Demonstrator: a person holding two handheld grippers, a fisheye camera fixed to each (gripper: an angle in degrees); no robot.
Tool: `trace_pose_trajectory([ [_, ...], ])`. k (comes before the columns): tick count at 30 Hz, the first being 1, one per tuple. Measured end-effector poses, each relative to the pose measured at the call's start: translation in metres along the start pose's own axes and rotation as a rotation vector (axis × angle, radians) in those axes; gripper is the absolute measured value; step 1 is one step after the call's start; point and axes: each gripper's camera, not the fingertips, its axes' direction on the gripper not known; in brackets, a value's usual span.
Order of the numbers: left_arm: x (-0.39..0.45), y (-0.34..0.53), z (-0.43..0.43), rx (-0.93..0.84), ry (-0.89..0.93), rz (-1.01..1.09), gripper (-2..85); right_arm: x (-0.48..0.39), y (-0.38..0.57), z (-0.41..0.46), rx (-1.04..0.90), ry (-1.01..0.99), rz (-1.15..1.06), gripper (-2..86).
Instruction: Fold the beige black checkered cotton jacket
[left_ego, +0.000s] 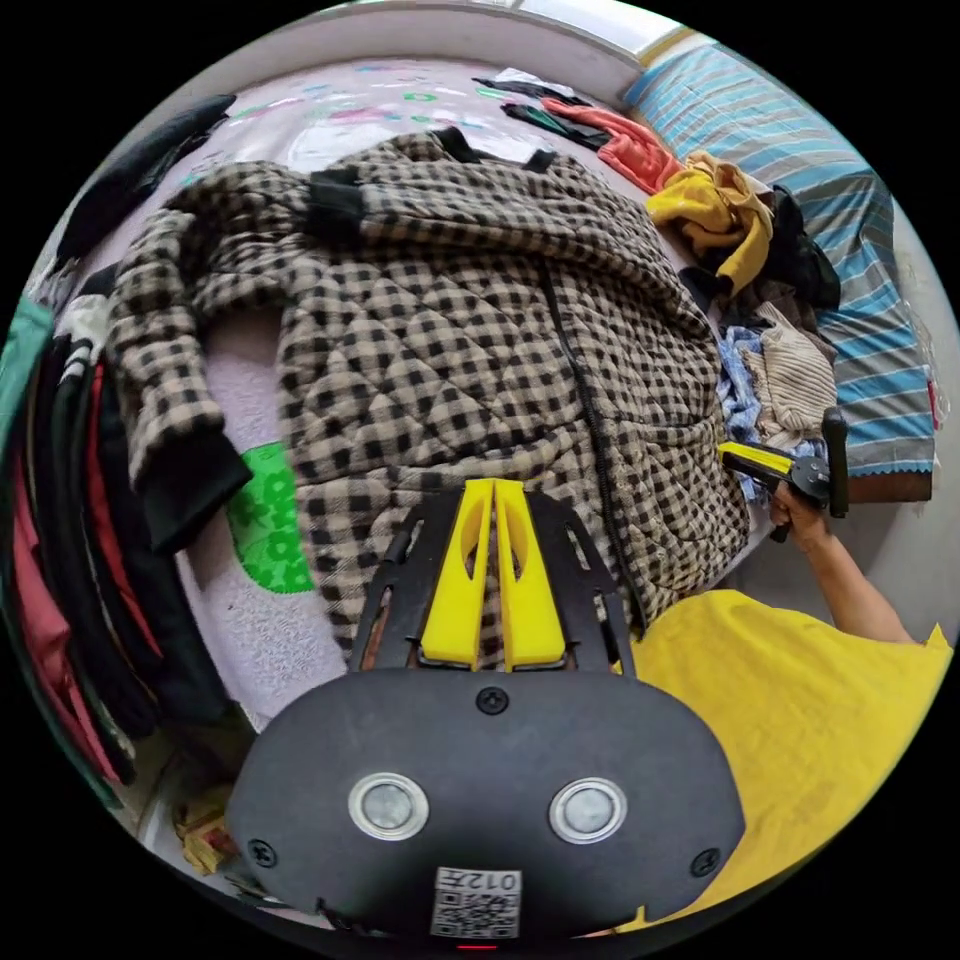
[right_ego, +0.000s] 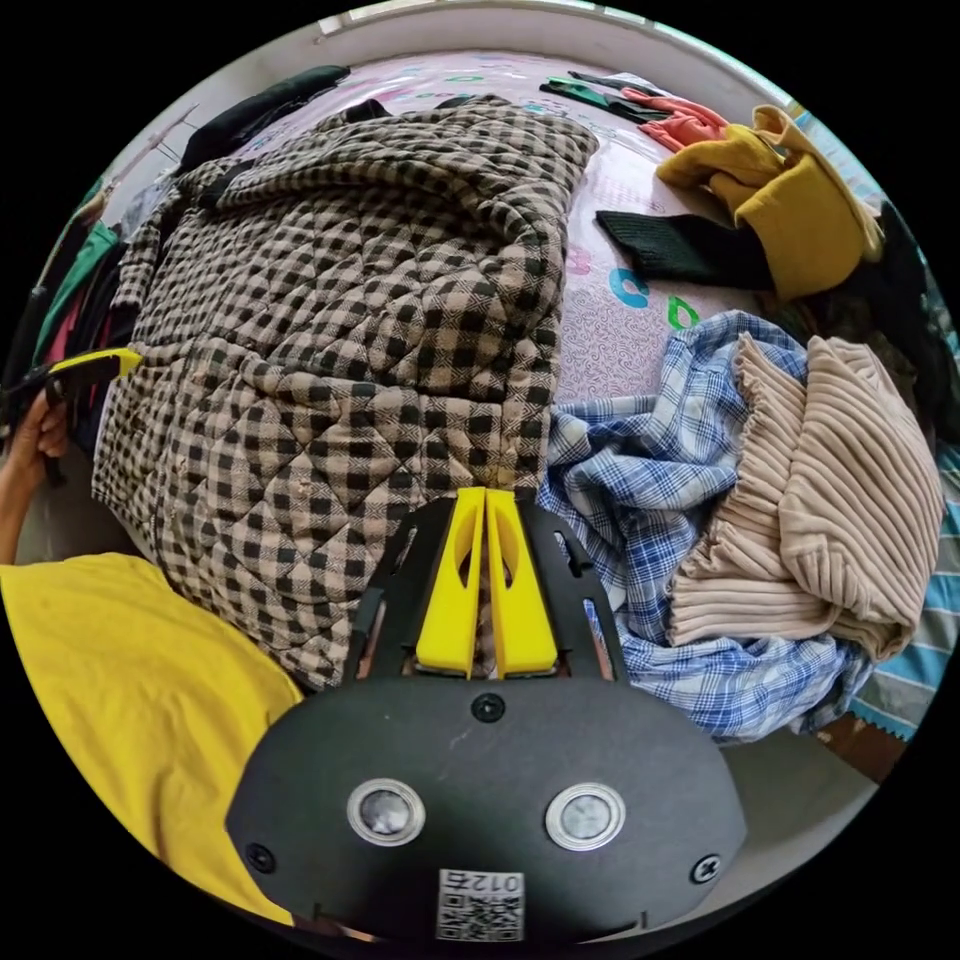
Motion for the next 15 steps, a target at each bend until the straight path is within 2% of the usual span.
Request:
trace_pose_trajectory([
  [4,-0.045,0.035,-0.025,0.109,-0.143,-0.226,2.0,-0.014,-0.007,0.004,-0.014,0.017,0.029,0.3],
  [6,-0.060,0.045,-0.031,0.129,-0.238,-0.268,3.4,-0.017,-0.011,0.006,-0.028,0.013,0.054,0.4],
  [8,-0.070,0.052,-0.032,0.113,-0.363,-0.253,6.6,-0.024,-0.017,0.009,-0.061,0.023,0.064,0.6],
  [15,-0.057,0.071,-0.005,0.043,-0.554,-0.039,11.2,-0.021,-0.025,0.016,-0.111,-0.037,0.188,0.7],
])
